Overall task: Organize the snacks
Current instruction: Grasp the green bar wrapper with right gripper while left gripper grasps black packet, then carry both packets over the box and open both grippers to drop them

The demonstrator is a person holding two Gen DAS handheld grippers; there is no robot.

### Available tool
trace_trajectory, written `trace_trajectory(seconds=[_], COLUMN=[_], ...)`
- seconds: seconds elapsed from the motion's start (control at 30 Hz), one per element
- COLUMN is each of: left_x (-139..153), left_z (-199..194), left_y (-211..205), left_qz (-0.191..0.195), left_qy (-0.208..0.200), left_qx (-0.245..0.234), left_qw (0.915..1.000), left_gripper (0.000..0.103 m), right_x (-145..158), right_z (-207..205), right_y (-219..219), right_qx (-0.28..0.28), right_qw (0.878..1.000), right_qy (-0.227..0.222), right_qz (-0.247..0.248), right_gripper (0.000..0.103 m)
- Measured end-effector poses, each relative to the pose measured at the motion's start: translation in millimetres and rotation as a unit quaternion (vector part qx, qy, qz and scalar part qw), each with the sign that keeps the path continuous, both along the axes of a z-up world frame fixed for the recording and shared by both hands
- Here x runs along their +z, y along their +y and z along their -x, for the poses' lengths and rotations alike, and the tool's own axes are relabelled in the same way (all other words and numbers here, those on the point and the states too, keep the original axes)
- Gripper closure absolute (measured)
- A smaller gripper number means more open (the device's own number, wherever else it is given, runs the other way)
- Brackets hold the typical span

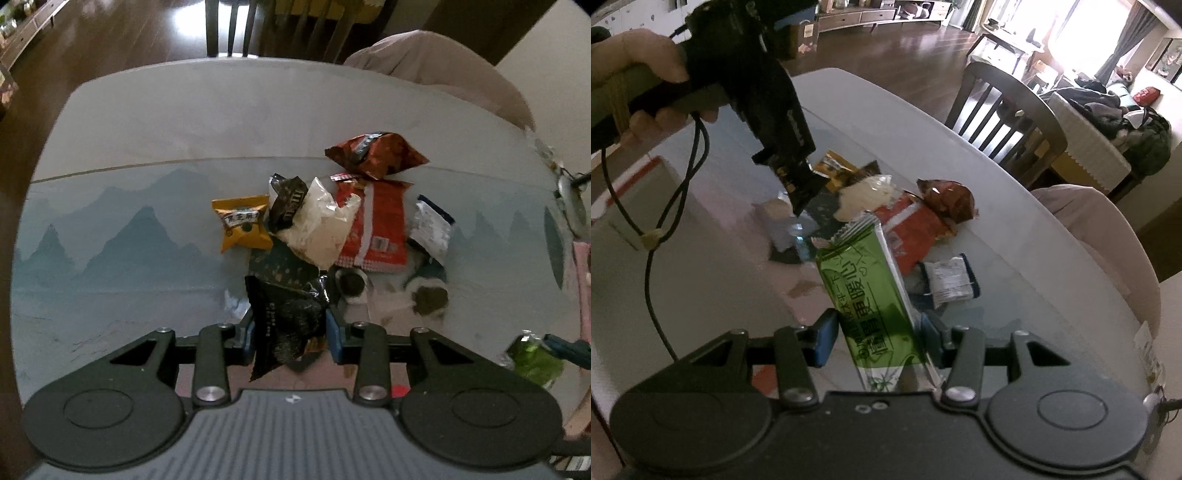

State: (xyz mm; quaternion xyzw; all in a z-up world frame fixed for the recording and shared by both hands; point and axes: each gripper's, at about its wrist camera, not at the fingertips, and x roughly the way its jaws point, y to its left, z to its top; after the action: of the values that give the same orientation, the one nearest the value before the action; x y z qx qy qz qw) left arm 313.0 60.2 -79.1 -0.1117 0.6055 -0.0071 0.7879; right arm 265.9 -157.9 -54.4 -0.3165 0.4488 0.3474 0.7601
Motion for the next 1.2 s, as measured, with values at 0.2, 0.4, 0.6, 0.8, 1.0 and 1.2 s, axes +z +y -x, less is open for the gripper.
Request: trace_trajectory(seconds=[0.2, 0.4, 0.6, 0.8, 1.0, 1.2], left_x=[31, 47, 34, 3, -25, -48], left_z=[51, 107, 155, 188, 204, 205], left_y=[8, 17, 16, 7, -8, -20], left_qz=[-0.005, -0.007, -0.014, -0.036, -0.066, -0.083], left_qy=[-0.020, -0.030, -0.009, 0.017, 0.037, 0.059], left_qx=[-0.015, -0.036, -0.056, -0.070, -0.090, -0.109], left_qw=[0.9997, 0.9989, 0.9983, 0.9968, 0.9930, 0.9888], left_gripper=[0.067, 0.067, 0.067, 0.067, 0.067, 0.067], right_x=[13, 20, 5, -21, -51, -84], right_z=[34, 68, 94, 113, 123, 129], right_y=[10, 23, 38, 46, 50, 58], right_qx=[-0.007, -0.025, -0.053, -0.102, -0.160, -0.177], right_qw=[1.000, 0.998, 0.992, 0.983, 0.972, 0.968], right_qy=[0.012, 0.043, 0.099, 0.140, 0.162, 0.174], right_qz=[-0.010, -0.031, -0.055, -0.061, -0.060, -0.035], right_gripper=[0.054, 0.054, 0.054, 0.054, 0.055, 0.055])
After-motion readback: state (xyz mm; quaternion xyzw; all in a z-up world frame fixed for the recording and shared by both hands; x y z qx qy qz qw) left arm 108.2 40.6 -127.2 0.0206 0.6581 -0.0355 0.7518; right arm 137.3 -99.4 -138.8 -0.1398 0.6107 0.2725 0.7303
